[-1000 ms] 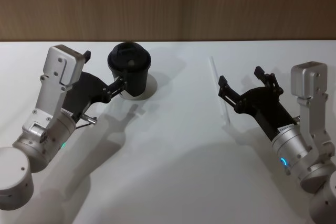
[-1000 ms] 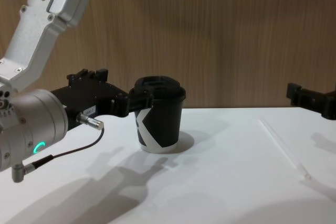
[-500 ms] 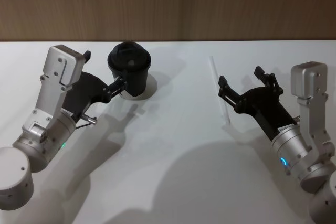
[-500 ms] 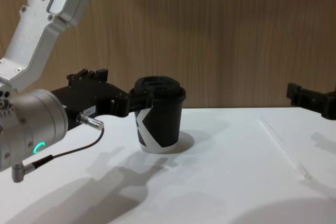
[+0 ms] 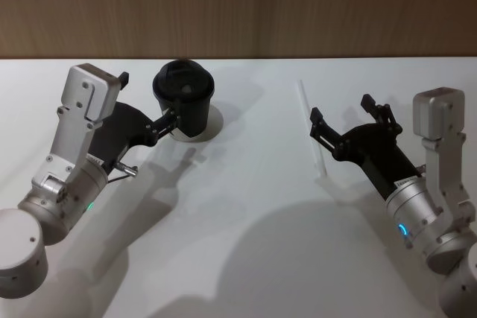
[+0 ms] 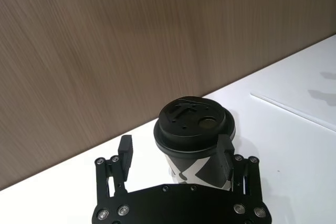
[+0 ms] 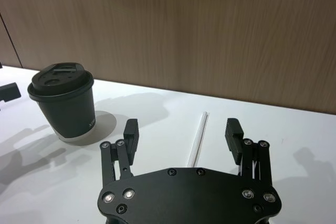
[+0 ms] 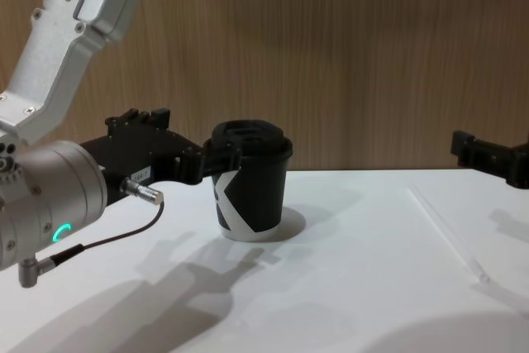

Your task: Pick up the straw with one hand, pass it to the other hand, and insert it into the cup.

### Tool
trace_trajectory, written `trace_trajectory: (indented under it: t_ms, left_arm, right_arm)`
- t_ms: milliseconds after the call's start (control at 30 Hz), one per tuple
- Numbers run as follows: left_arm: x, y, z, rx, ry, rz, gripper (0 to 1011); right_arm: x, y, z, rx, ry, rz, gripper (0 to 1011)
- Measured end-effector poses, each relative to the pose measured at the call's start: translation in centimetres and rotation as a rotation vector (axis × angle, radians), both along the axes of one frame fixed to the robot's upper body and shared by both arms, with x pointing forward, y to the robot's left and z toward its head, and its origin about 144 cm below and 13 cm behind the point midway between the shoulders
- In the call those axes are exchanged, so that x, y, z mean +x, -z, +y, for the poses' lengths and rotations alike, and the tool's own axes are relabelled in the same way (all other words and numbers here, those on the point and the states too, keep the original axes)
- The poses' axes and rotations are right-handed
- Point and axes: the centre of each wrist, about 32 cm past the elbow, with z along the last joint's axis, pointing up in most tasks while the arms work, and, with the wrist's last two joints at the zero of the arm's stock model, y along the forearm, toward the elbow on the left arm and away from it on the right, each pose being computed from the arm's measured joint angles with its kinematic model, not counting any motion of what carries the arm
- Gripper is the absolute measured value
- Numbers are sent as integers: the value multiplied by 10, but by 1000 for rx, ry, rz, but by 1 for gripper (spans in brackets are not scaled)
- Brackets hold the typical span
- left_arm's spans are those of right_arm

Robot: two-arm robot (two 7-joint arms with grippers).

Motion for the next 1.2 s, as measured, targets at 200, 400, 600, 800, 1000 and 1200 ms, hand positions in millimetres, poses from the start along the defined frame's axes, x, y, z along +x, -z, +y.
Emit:
trace_trajectory:
  t_ms: [200,400,600,800,1000,1200]
  left_arm:
    - [0,0,0,0,0,0,1002]
    - [0,0,0,0,0,0,1004]
    - [0,0,0,0,0,0,1003]
    - [0,0,0,0,0,0,1003]
    - [0,0,0,0,0,0,1003]
    - [0,0,0,0,0,0,1003]
  right_arm:
    - [0,0,0,0,0,0,1001]
    - [0,-1,0,-8,0,3,1001]
    - [1,-7,1,-45,1,34,1001]
    - [5,-12,3,-81,3,85,1001]
    - [16,-12,1,-110,2,141,1001]
    - [31,-7,-3,-130,-13,186,1001]
